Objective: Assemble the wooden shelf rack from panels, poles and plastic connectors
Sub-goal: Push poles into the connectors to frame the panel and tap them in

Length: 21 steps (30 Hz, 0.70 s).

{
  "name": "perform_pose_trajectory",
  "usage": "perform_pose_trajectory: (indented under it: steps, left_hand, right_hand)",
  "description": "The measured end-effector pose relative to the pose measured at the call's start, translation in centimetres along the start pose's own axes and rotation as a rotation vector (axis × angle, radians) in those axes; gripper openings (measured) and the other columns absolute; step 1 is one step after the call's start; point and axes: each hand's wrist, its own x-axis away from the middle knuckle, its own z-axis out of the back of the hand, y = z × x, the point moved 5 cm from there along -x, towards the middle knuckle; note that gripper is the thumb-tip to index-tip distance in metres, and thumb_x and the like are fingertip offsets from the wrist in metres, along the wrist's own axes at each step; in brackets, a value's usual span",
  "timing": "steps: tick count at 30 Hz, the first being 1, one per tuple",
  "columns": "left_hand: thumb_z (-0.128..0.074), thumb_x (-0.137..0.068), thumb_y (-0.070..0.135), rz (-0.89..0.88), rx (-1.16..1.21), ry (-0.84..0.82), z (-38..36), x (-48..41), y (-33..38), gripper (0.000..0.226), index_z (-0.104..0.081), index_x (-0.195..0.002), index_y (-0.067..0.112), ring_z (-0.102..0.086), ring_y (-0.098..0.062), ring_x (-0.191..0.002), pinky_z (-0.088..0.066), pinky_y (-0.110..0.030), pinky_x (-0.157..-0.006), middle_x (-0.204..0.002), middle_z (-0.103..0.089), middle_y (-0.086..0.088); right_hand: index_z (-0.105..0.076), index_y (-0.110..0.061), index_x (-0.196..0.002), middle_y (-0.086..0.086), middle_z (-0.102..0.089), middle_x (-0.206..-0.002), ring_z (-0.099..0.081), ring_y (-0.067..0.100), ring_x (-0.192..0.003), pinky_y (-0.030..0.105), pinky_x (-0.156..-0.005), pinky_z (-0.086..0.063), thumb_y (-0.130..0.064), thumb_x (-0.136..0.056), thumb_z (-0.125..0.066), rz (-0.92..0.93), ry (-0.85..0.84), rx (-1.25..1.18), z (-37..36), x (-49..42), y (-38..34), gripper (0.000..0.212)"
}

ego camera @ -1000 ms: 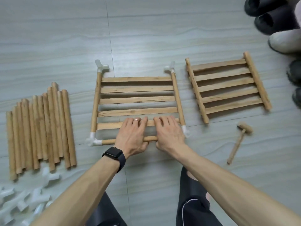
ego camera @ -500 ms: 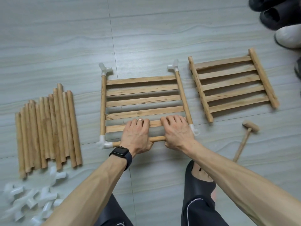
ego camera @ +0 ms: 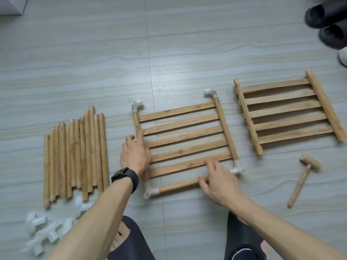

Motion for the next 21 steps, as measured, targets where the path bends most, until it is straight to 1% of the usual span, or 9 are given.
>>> perform_pose_trajectory:
  steps: [2,5,8,10,11,13,15,18,21]
  left_hand:
    - [-0.050,-0.098,0.031,-0.061,-0.090,-0.061,-0.9,0.2,-1.1,0.049,-0.037,-0.145,0.038,-0.049,-0.031,-0.113,-0.045,-0.041,-0.080,-0.128,-0.048,-0.009]
    - [-0.048,-0.097,0.032,-0.002,-0.056,-0.072,-1.8,0.6,-2.6,0.045,-0.041,-0.141,0.032,-0.052,-0.030,-0.108,-0.045,-0.039,-0.078,-0.118,-0.055,-0.006]
    - [-0.050,-0.093,0.041,0.059,-0.082,-0.125,-1.8,0.6,-3.4,0.042,-0.044,-0.131,0.027,-0.060,-0.031,-0.102,-0.050,-0.038,-0.077,-0.112,-0.065,-0.006]
    - [-0.046,-0.094,0.048,-0.015,-0.081,-0.140,-1.7,1.2,-2.6,0.034,-0.048,-0.120,0.027,-0.064,-0.030,-0.092,-0.052,-0.036,-0.073,-0.102,-0.069,-0.003]
    - [-0.044,-0.095,0.049,-0.069,-0.059,-0.157,-1.7,1.6,-1.7,0.030,-0.050,-0.116,0.028,-0.065,-0.028,-0.089,-0.054,-0.037,-0.073,-0.099,-0.070,0.000]
    - [-0.044,-0.097,0.049,-0.200,-0.013,-0.254,-2.1,2.5,0.6,0.028,-0.055,-0.115,0.031,-0.066,-0.023,-0.093,-0.056,-0.039,-0.078,-0.102,-0.071,0.005]
    - [-0.045,-0.097,0.047,-0.327,0.018,-0.325,-2.3,3.3,3.0,0.029,-0.062,-0.118,0.035,-0.065,-0.019,-0.100,-0.055,-0.037,-0.081,-0.107,-0.070,0.009]
    - [-0.046,-0.098,0.041,-0.356,0.102,-0.136,-0.6,2.5,4.0,0.028,-0.065,-0.118,0.036,-0.061,-0.016,-0.100,-0.049,-0.032,-0.078,-0.107,-0.063,0.008]
    - [-0.048,-0.098,0.032,-0.268,0.030,0.023,1.1,1.0,2.3,0.034,-0.060,-0.129,0.028,-0.051,-0.023,-0.120,-0.047,-0.039,-0.093,-0.129,-0.058,-0.002]
  right_hand:
    - [-0.034,-0.025,-0.126,0.005,-0.064,-0.105,-0.065,0.034,-0.097,0.041,-0.073,-0.049,-0.057,-0.095,-0.041,-0.026,-0.163,-0.014,-1.9,0.5,-0.9,0.045]
    - [-0.039,-0.024,-0.110,0.006,-0.061,-0.097,-0.062,0.033,-0.097,0.040,-0.072,-0.050,-0.052,-0.098,-0.044,-0.030,-0.138,-0.106,-2.8,0.5,-0.9,0.031]
    - [-0.040,-0.018,-0.137,0.015,-0.054,-0.128,-0.048,0.034,-0.119,0.044,-0.093,-0.046,-0.049,-0.098,-0.046,-0.096,-0.028,-0.147,-1.3,-2.0,0.5,0.050]
    - [-0.015,-0.015,-0.158,0.019,-0.031,-0.157,-0.033,0.038,-0.139,0.048,-0.110,-0.036,-0.050,-0.098,-0.045,-0.154,-0.028,-0.147,0.8,-4.6,1.9,0.076]
    - [-0.002,-0.015,-0.161,0.019,-0.015,-0.165,-0.023,0.040,-0.147,0.050,-0.117,-0.028,-0.050,-0.098,-0.046,-0.167,-0.035,-0.135,1.9,-5.7,2.5,0.085]
    - [0.008,-0.020,-0.161,0.021,0.002,-0.168,-0.006,0.041,-0.154,0.052,-0.123,-0.016,-0.052,-0.097,-0.047,-0.177,-0.019,-0.053,3.6,-7.0,2.9,0.090]
    - [-0.002,-0.018,-0.161,0.021,-0.002,-0.168,-0.002,0.038,-0.155,0.051,-0.124,-0.014,-0.051,-0.096,-0.047,-0.151,0.055,0.009,4.3,-7.1,2.3,0.086]
    - [-0.017,-0.016,-0.159,0.015,-0.013,-0.168,-0.006,0.033,-0.155,0.049,-0.124,-0.014,-0.050,-0.097,-0.045,-0.030,0.109,0.003,3.9,-6.1,-0.5,0.077]
    - [-0.018,-0.020,-0.160,0.011,-0.015,-0.168,-0.009,0.032,-0.154,0.048,-0.125,-0.014,-0.049,-0.098,-0.045,0.099,0.054,0.009,2.0,-4.8,-3.5,0.074]
